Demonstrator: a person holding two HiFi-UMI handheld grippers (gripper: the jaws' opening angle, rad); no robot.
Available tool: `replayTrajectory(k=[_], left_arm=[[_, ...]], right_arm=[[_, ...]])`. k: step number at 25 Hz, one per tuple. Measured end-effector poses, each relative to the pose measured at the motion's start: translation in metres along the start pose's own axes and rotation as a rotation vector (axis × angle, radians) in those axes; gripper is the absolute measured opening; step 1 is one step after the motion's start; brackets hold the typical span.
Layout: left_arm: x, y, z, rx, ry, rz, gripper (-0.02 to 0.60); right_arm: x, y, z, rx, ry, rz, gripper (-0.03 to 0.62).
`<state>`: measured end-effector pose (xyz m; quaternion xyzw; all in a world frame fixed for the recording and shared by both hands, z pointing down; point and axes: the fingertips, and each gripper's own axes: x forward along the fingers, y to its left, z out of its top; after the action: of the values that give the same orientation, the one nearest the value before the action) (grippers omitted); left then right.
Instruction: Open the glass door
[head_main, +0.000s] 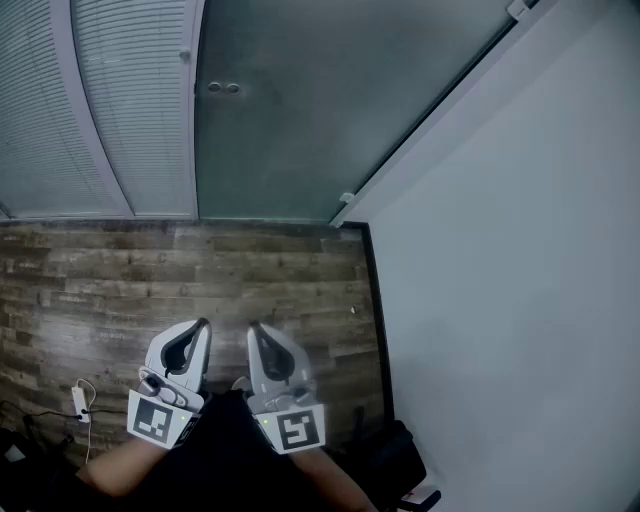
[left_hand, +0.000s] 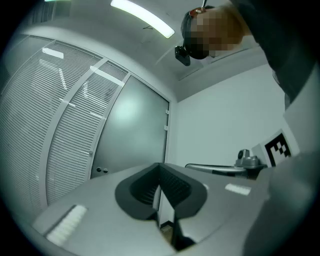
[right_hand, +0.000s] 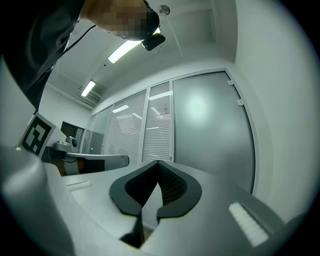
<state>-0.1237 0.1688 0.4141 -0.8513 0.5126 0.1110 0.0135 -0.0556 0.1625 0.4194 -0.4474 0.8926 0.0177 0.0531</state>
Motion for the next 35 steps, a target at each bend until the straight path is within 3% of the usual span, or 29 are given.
replayTrajectory(k=[8,13,24,28,35], left_arm=[[0.007,-0.012,-0.011,0.018,0.028,0.029,0.0],[0.005,-0.024,-0.012,0.076,0.045,0.052,0.0],[-0.014,-0.02,-0.027,0.072,0.073,0.148,0.0],[-0.008,-0.016,-0.021,0.068,0.037,0.136,0.0],[0.01,0.013,-0.046,0.043,0.098,0.105,0.0]], right_arm=[[-0.014,-0.022,0.003,0.021,-0.024,0.001,0.0],[-0.023,-0.033,-0.007,0.053,0.002,0.015,0.002],[-0.043,-0.044,-0.024,0.092,0.012,0.039,0.002],[-0.038,-0.042,-0.019,0.106,-0.015,0.057,0.002],[-0.006,-0.052,-0.034,0.09,0.03,0.012,0.002]])
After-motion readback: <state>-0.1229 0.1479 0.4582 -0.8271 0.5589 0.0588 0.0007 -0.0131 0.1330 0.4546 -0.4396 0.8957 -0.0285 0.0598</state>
